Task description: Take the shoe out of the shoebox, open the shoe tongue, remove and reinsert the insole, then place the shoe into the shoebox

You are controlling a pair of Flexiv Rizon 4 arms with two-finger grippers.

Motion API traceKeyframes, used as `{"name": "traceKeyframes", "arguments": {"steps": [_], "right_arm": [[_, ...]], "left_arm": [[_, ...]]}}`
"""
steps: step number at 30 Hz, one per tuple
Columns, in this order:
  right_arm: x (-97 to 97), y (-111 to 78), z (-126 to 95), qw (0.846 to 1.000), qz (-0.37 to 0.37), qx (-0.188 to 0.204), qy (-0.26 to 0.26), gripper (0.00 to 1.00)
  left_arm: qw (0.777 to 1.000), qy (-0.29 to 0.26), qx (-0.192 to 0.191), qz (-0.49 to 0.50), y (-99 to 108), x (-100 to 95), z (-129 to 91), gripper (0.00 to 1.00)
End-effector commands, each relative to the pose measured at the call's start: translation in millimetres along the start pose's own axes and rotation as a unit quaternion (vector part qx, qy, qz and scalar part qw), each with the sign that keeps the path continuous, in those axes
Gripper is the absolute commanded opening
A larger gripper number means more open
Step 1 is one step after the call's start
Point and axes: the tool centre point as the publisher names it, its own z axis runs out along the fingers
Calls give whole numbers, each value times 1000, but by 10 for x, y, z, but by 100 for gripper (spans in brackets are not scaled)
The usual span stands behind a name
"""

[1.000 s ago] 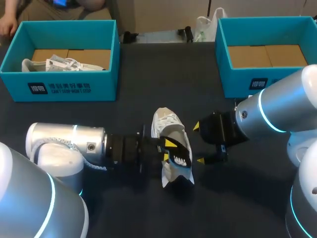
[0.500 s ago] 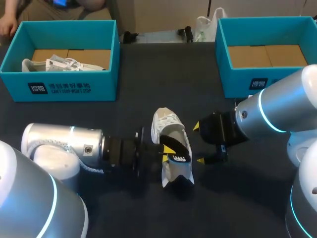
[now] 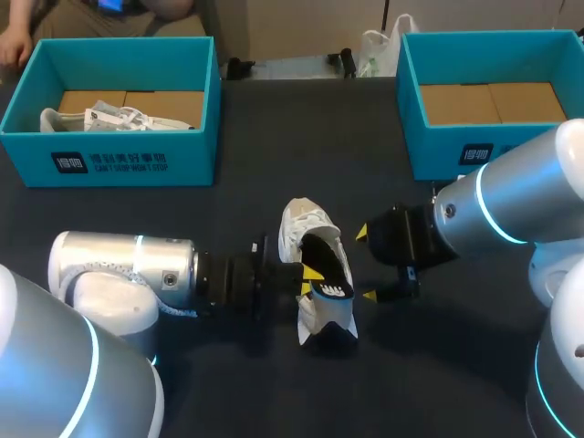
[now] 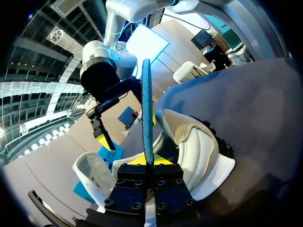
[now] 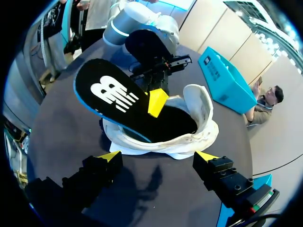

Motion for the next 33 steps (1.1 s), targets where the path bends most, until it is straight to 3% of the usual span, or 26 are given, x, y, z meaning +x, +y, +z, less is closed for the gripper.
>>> {"name": "traceKeyframes", "arguments": {"steps": [1,5,7,18,22,23,24,33], "right_arm": [[7,-11,-6,1000,-1,-2,0,100],[7,-11,-6,1000,-1,-2,0,100],[7,-11,-6,1000,-1,-2,0,100],[7,-11,-6,1000,-1,-2,0,100],[7,-11,-6,1000,-1,-2,0,100],[7,-11,-6,1000,-1,-2,0,100],[7,-11,-6,1000,-1,-2,0,100],[7,-11,-6,1000,-1,-2,0,100]], "left_arm": [[1000,1,-11,8,101,-2,39,0],[1000,-2,-12,6,92,-18,18,0],[1000,-5,-7,3,31,-38,4,27],[1000,-9,22,2,-283,-67,-86,21],[1000,-5,26,-1,-327,-43,-83,13],[1000,-4,26,-1,-332,-33,-78,11],[1000,1,26,-3,-322,-16,-61,0],[1000,12,11,14,-126,55,0,0]]}}
